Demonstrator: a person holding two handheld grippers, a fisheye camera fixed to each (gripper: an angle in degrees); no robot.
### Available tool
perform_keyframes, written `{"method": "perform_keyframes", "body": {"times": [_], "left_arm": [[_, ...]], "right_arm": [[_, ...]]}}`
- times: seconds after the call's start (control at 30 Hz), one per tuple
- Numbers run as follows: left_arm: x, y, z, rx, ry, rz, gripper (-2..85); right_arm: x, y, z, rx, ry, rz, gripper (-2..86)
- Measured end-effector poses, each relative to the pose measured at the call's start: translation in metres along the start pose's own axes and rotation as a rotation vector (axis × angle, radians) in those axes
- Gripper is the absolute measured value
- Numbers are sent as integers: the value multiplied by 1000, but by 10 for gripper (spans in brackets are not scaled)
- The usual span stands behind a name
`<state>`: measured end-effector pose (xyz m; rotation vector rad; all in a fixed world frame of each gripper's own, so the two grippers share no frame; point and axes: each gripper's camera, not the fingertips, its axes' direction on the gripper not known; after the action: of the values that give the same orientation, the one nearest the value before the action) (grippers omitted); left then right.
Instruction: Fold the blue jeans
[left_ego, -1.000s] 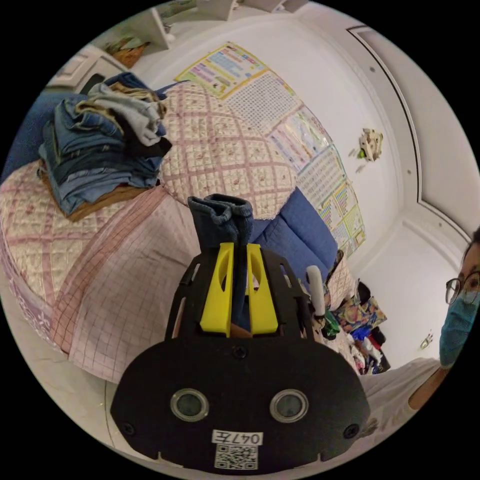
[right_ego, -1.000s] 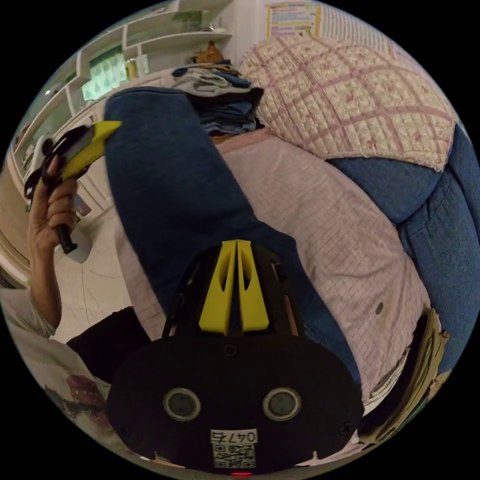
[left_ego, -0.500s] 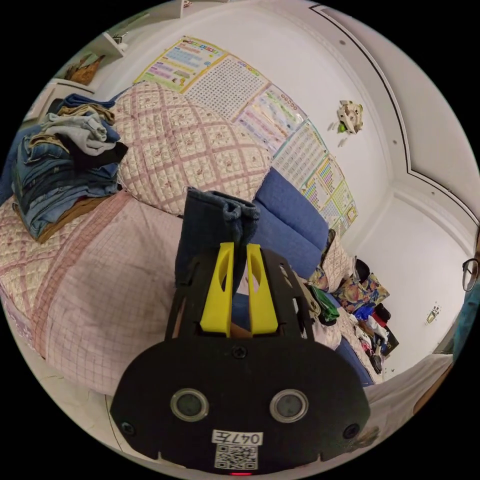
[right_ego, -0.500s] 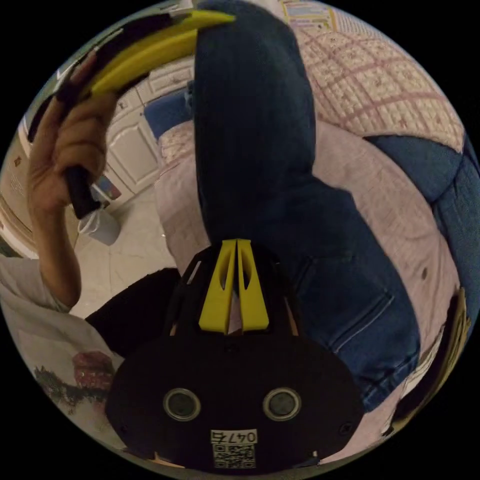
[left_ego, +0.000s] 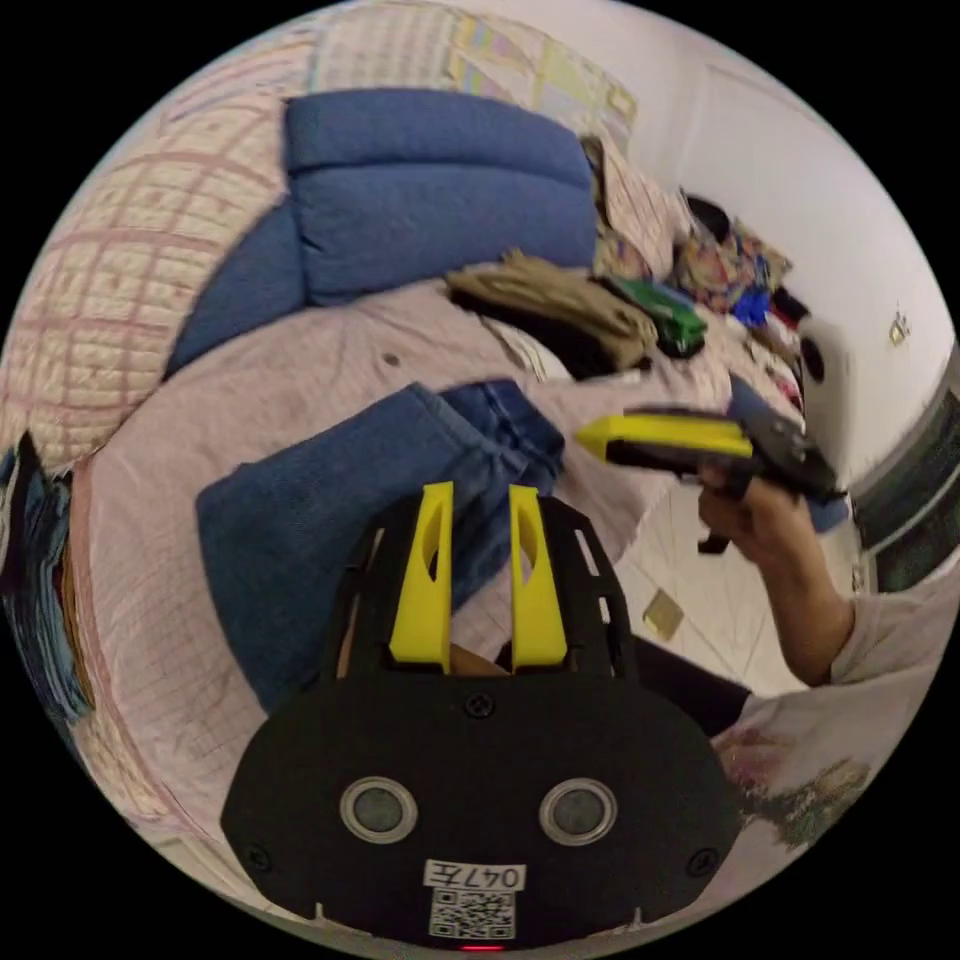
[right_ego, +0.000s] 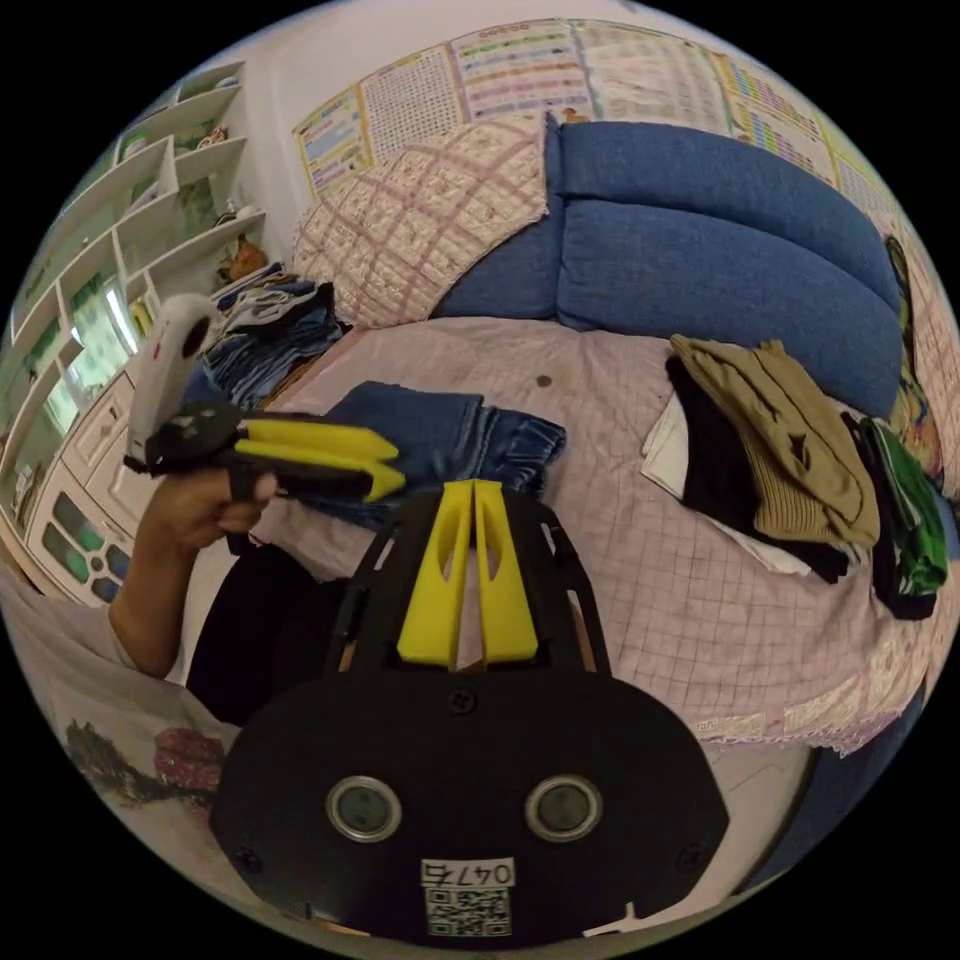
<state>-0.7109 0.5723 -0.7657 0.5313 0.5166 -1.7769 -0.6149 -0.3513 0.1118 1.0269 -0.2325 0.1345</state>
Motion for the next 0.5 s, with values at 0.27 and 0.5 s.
{"method": "perform_keyframes", "body": {"times": [0.27, 0.5], "left_arm": [[-81, 77, -19, 202, -114, -196, 114], [-151, 109, 47, 75, -239, -313, 112]], "right_arm": [[20, -7, -2, 35, -100, -20, 34], [13, -25, 49, -71, -108, -96, 8]]}}
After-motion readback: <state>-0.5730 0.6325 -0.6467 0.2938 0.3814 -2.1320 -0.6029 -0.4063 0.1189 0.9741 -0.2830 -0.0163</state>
